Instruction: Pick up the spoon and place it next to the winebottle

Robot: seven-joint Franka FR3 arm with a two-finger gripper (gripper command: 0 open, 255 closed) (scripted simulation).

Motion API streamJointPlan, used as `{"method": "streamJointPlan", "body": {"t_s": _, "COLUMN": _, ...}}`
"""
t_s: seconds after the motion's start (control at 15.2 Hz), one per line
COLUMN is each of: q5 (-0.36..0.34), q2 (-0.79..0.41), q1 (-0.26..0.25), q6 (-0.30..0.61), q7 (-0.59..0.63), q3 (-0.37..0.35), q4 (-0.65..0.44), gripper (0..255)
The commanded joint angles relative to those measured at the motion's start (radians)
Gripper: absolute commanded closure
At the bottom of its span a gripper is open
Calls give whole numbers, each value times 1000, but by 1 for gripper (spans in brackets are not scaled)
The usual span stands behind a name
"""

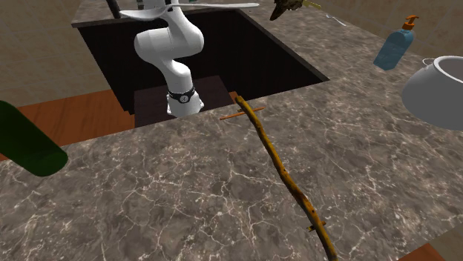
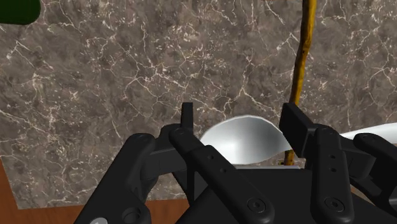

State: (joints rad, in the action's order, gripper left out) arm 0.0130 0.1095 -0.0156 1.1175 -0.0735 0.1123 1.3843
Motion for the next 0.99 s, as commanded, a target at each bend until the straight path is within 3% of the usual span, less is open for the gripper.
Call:
{"method": "streamJointPlan", "body": {"t_s": 0.0, "q5": -13, "q2": -6, "q1": 24, "q6": -9, "q7": -61, "q3": 31, "q4": -14, "gripper": 255}}
{"method": "streamJointPlan", "body": {"t_s": 0.46, "q5": -40, "q2": -73, "q1": 108, "q6": -22, "q7": -261, "q3": 137, "q4": -94, "gripper": 255}}
{"method": "streamJointPlan", "body": {"t_s": 0.92, "q5": -27, "q2": -214, "q1": 217, "q6": -52, "q7": -471, "q3": 240, "q4": -264, "gripper": 255}}
